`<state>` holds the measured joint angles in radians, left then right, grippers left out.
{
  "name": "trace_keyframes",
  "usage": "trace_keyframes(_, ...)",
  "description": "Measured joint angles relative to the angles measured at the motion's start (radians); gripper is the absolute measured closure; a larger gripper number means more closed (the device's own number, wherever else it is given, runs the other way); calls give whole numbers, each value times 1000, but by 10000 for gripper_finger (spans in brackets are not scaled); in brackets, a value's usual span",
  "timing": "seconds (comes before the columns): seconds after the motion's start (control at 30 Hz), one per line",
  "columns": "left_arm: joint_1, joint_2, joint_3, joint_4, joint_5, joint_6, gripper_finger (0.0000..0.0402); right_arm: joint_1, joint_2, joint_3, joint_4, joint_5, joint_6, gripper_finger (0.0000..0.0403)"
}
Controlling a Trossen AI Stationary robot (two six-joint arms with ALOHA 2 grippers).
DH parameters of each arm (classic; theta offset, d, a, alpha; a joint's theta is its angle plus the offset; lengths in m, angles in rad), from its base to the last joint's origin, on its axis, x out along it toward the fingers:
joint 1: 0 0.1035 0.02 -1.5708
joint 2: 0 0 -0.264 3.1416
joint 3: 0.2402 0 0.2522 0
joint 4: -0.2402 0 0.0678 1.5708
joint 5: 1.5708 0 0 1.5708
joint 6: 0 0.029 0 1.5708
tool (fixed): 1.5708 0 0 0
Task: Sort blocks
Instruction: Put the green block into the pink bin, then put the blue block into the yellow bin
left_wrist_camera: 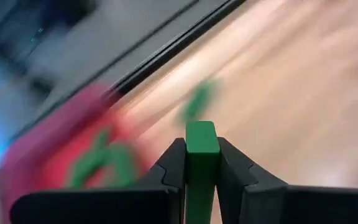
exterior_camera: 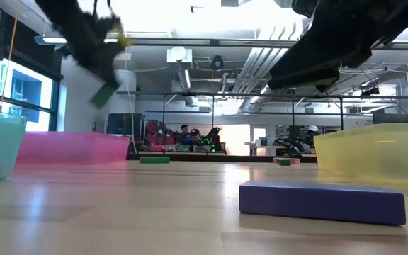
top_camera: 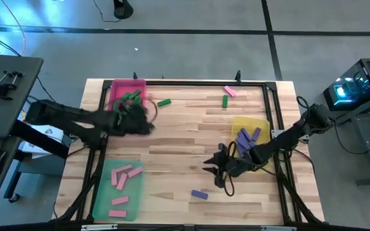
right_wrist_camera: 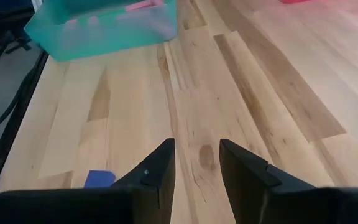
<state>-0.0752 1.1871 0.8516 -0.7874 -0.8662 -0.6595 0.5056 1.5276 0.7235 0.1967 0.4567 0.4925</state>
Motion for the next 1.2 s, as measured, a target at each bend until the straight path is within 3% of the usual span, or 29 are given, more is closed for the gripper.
trace_keyframes(0.1,147,-11,-28,-181,34,-85,368,1,0,0,1,18,-1,293)
trace_keyframes(0.17,231,-10,-67,-193,70,-74,367,1,0,0,1,21,-2,293)
trace_keyframes(0.33,419,3,-193,-30,156,93,366,0,0,0,2,22,-3,293)
trace_keyframes(0.5,538,4,-262,124,191,202,363,1,0,0,2,23,5,293)
trace_keyframes(0.63,587,4,-266,181,233,260,332,0,29,1,5,-11,20,293)
trace_keyframes(0.9,653,4,-266,236,339,323,208,-3,177,1,121,-362,-95,293)
trace_keyframes(1.03,656,3,-266,235,341,322,170,-6,205,1,163,-388,-210,293)
trace_keyframes(1.2,609,-31,-266,232,352,293,161,0,205,1,161,-408,-206,276)
